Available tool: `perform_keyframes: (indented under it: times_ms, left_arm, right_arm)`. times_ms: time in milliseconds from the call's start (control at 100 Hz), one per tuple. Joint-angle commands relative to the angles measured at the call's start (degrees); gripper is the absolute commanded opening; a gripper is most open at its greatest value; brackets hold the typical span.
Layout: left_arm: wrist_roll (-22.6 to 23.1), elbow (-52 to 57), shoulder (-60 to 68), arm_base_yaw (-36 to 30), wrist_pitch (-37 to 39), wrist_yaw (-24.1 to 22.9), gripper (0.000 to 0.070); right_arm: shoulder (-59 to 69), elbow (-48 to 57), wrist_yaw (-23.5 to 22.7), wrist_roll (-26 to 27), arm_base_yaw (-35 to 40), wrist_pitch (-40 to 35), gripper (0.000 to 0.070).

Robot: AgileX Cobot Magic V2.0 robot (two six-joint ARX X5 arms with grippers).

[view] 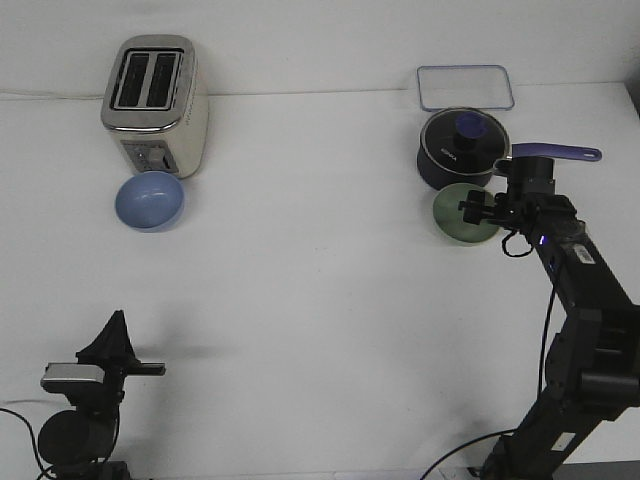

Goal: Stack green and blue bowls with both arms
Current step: 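Reach the right gripper to the pale green bowl's rim and grasp it, then lift the green bowl and carry it toward the table center, nearer the robot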

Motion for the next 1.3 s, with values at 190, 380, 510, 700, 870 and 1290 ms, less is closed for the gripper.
perform_keyframes:
  times_ms: [190, 380, 510, 700, 870, 1290]
  left_arm:
    - [0.33, -1.09, -0.09, 0.04, 0.59, -0.11, 0.0015]
    - [0.33, -1.09, -0.09, 0.04, 0.59, -0.11, 0.0015]
    - [0.33, -1.11, -0.09, 0.04, 0.59, -0.11, 0.0015]
    - [0.33, -1.09, -0.09, 0.04, 0.59, -0.11, 0.0015]
    - [0.33, -1.11, -0.09, 0.04, 0.59, -0.11, 0.0015]
    - [0.37, -1.11, -0.09, 0.04, 0.63, -0.11, 0.0015]
  right_arm:
    - [3.96, 1.62, -1.99, -1.57, -0.17, -0.33, 0.0236]
    - [3.67, 1.62, -4.44, -1.99, -0.2, -2.89, 0.0]
    - [1.86, 1.62, -5.62, -3.17, -0.17, -5.29, 0.0]
    - [-6.34, 1.62, -9.73, -3.28, -0.13, -7.52, 0.0]
    - [-15.96, 1.6, -18.01, -2.67, 0.55, -9.94, 0.0]
    - [-37.09, -16.7, -20.48, 4.13, 21.03, -7.63, 0.0]
